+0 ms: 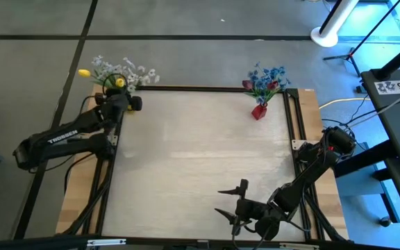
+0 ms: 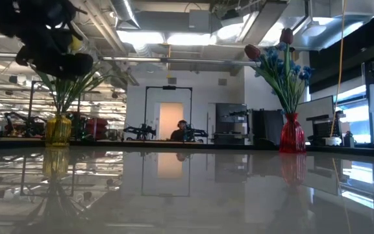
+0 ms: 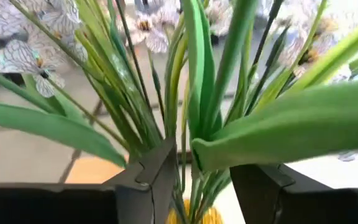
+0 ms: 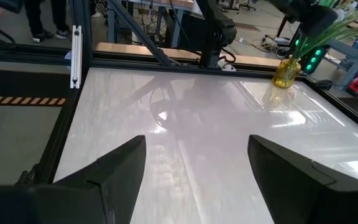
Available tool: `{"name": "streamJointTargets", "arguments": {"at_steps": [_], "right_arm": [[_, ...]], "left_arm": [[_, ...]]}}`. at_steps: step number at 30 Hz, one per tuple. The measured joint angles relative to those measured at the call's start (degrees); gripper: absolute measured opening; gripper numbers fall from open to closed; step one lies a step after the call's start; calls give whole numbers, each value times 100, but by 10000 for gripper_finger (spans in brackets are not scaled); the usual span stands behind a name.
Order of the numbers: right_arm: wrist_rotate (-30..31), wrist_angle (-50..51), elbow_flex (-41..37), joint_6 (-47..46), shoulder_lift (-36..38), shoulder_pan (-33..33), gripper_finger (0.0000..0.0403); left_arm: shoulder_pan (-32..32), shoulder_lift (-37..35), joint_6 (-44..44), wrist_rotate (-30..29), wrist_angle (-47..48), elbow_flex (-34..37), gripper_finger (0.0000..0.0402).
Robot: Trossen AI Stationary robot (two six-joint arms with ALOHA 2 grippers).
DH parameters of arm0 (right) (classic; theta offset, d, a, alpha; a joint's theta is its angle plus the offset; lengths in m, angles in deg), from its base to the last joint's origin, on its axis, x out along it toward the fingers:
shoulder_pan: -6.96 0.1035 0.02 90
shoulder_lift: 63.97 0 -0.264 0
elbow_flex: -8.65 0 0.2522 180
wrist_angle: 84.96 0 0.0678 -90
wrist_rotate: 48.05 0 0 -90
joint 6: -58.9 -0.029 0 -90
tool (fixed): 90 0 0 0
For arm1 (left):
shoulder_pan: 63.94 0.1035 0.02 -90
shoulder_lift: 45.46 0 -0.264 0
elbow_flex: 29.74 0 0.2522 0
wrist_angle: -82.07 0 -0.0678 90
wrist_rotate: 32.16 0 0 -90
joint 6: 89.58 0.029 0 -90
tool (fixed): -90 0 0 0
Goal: Sort flowers into vase by color
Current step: Return to Home Position
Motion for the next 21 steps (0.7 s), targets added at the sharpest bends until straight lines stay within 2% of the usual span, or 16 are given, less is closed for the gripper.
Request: {"name": "streamJointTargets", "arguments": {"at_steps": [5,10,14,18,21], "right_arm": [[-1,137,0,-142,0,0,280],[-33,112,0,-232,0,0,280],[-223,107,0,-397,0,0,280],[-343,103,0,-413,0,0,280],[-345,98,0,-415,0,0,280]], "left_arm": [[342,-2,-556,750,1369,-654,154],[507,-2,-694,1410,2058,-1039,165],[510,-8,-730,2193,2588,-1339,173],[424,-132,-752,3536,2725,-1464,174],[382,-193,-922,3975,2994,-1496,173]]}}
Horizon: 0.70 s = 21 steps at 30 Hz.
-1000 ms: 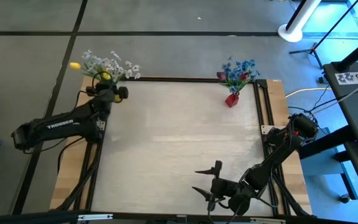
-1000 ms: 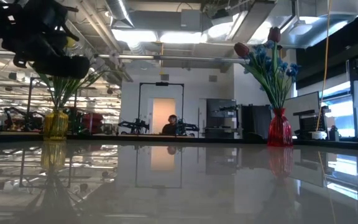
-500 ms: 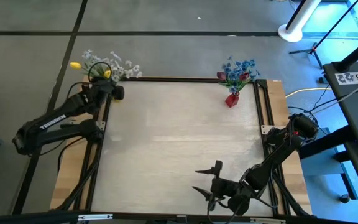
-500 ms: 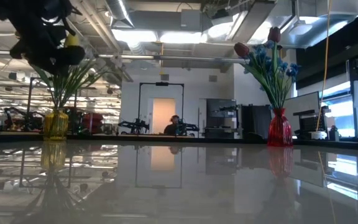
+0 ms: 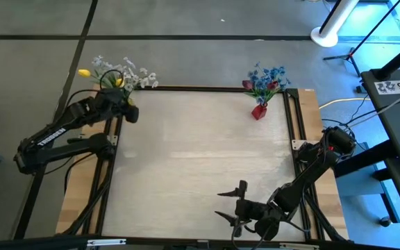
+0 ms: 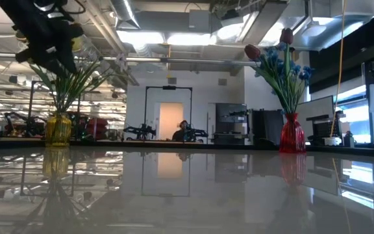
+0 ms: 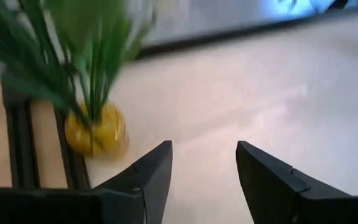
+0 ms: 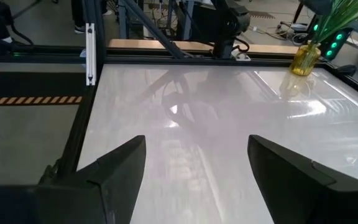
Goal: Sort flowers into vase by color
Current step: Return to Home Position
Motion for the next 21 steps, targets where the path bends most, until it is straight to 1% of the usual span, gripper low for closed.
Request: {"name": "streamJointTargets", "arguments": {"at_steps": [2,5,7,9,11,14,18,21], "right_arm": [[-2,2,0,-27,0,0,280],[-2,0,0,-51,0,0,280],[-2,0,0,-49,0,0,280],[13,0,0,-47,0,0,280],[46,1,0,-47,0,0,280],[48,0,0,-47,0,0,280],[50,0,0,-45,0,0,280],[126,-4,0,-1,0,-87,280]], "left_arm": [[-63,-31,-116,148,362,0,173],[-245,-107,-233,559,958,0,172],[-479,-239,-272,899,1042,48,172],[-792,-423,-420,1198,893,171,172],[-1150,-668,-556,1342,461,354,172],[-1748,-1058,-705,1390,-377,757,172],[-2660,-1384,-688,1819,-2101,1594,172],[-3377,-1347,-683,1792,-3540,2273,172]]}}
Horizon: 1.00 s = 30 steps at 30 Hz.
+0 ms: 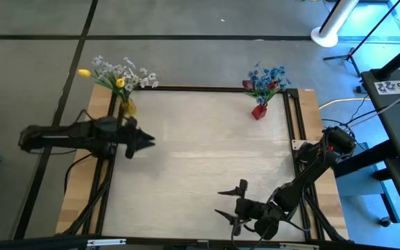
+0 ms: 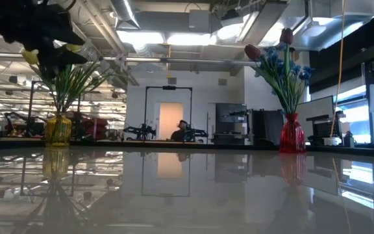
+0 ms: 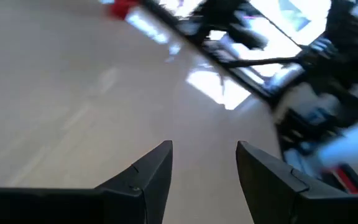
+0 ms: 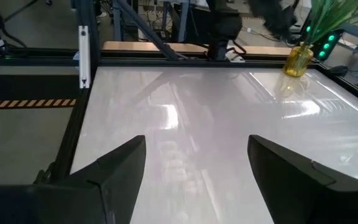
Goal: Sort flowers into vase by color
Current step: Return to Home Position
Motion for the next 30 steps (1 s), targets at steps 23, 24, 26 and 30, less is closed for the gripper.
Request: {"name": "streamJointTargets", "arguments": {"at_steps": [23,24,26,30], "right_arm": [[-4113,-761,50,2237,245,-3463,280],[-4135,-665,50,2261,375,-3560,280],[-4109,-467,60,2288,657,-3712,280],[-4128,-287,-165,2527,1333,-3732,280]], "left_arm": [[-1565,666,1195,-854,-2402,724,172],[-1565,666,1195,-853,-2398,725,172],[-1565,665,1193,-852,-2393,725,172],[-1565,664,1190,-852,-2369,726,172]]}}
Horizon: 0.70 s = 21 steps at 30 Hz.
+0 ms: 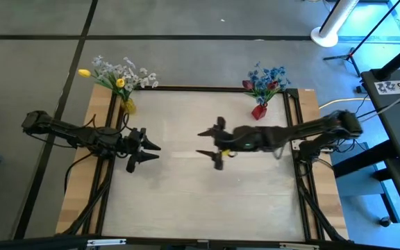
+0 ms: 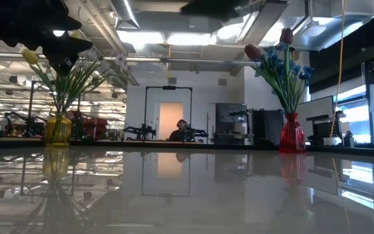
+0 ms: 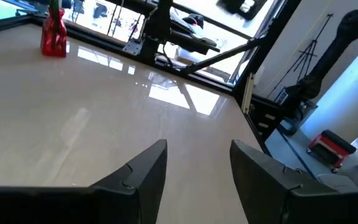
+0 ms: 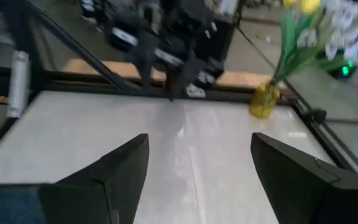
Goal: Sort flowers into vase by color
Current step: Return to Home Position
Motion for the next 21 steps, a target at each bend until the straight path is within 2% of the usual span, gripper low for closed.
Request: {"name": "streamJointTargets", "arguments": {"at_steps": [7,13,17,21], "right_arm": [[215,-22,-1056,-9,1482,315,280],[563,327,-1978,-698,2767,611,280],[498,738,-2165,-644,3158,596,280],[520,936,-2165,-615,3233,595,280]], "left_arm": [[0,0,-5,0,3,0,172],[0,2,-8,-1,18,0,172],[0,2,-8,0,16,0,172],[0,1,-9,-1,16,0,172]]}}
